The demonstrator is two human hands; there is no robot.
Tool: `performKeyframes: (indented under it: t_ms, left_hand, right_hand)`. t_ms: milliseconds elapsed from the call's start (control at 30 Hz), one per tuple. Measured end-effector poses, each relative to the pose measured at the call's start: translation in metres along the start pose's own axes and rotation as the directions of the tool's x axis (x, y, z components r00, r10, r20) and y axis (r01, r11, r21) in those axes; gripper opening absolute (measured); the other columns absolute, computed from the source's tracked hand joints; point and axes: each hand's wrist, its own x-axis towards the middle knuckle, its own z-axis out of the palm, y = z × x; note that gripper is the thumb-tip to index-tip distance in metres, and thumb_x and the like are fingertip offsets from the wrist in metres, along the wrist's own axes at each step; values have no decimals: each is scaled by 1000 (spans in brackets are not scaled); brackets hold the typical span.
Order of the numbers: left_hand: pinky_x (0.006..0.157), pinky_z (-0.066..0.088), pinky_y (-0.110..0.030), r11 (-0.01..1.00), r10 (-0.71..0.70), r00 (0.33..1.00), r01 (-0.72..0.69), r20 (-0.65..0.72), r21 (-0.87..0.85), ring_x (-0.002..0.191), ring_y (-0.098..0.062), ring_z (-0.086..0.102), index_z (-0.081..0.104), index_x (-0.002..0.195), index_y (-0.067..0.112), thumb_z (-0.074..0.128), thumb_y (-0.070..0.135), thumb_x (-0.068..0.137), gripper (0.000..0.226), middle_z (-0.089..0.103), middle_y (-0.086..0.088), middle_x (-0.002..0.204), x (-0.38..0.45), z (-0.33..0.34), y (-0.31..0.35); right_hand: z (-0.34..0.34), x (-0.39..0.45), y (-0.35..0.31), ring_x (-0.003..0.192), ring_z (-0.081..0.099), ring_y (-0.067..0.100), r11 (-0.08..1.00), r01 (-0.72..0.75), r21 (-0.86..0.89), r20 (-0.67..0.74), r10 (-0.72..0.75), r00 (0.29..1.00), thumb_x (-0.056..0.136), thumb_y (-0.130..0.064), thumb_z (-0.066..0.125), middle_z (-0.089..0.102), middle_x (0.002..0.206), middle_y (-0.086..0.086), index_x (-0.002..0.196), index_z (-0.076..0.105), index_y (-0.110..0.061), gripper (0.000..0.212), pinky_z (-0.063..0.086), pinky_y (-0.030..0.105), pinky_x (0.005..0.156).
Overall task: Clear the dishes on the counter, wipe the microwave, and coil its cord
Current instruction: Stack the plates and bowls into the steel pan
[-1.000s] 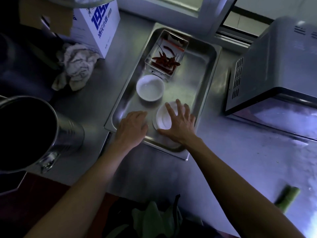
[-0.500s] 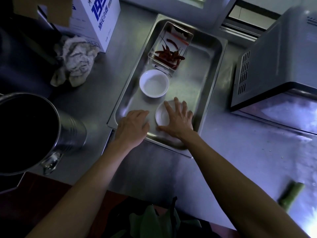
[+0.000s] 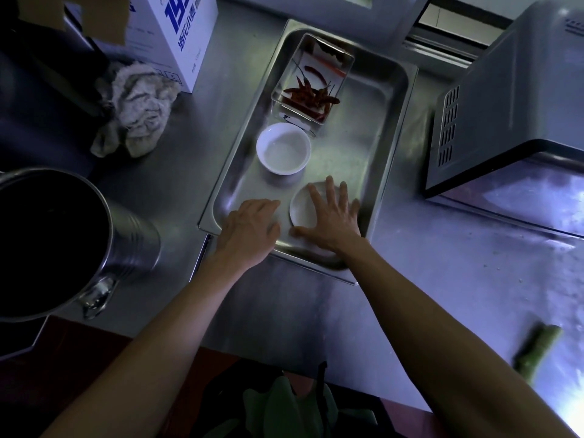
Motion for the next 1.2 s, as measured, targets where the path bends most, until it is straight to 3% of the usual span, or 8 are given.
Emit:
performKeyframes:
  t_ms: [233,433,533,867,1200]
  left_hand:
    - [105,38,-45,998,32,998,-35,60,50,134,-22,41,46,144,22,54,32,96,50,51,0,143,3,-5,31]
    - [99,45,-44,978,173,982,-180,70,105,126,-27,50,51,140,22,55,33,95,47,56,-3,139,5,3,100]
    - [93,50,-46,952,277,957,-286,87,112,121,-31,55,58,130,17,57,31,93,40,61,-7,131,1,16,147]
    - [99,46,-41,846,471,862,-502,188,179,126,-24,52,55,137,23,57,36,93,45,58,1,138,-72,92,310]
    - [103,45,-38,692,650,705,-703,283,164,126,-24,54,58,136,21,58,39,94,45,57,0,140,-164,185,476]
  right_hand:
    - [-27,-46,14,153,2,34,996,18,93,-173,-2,985,94,-60,50,3,168,5,157,13,-32,78,16,56,119]
    - [-54,-113,65,148,25,30,977,4,211,-330,68,941,97,-48,55,28,162,6,153,32,-26,64,30,51,115]
    - [-57,-153,107,146,28,29,965,-81,249,-331,164,929,98,-46,54,30,161,6,152,35,-25,61,31,47,113]
    - [-21,-316,245,147,27,27,884,-255,391,-342,397,852,98,-48,53,30,161,6,151,36,-25,61,31,49,117]
    - [45,-498,373,151,18,27,692,-458,558,-276,675,685,98,-46,54,21,165,6,152,35,-25,61,28,50,116]
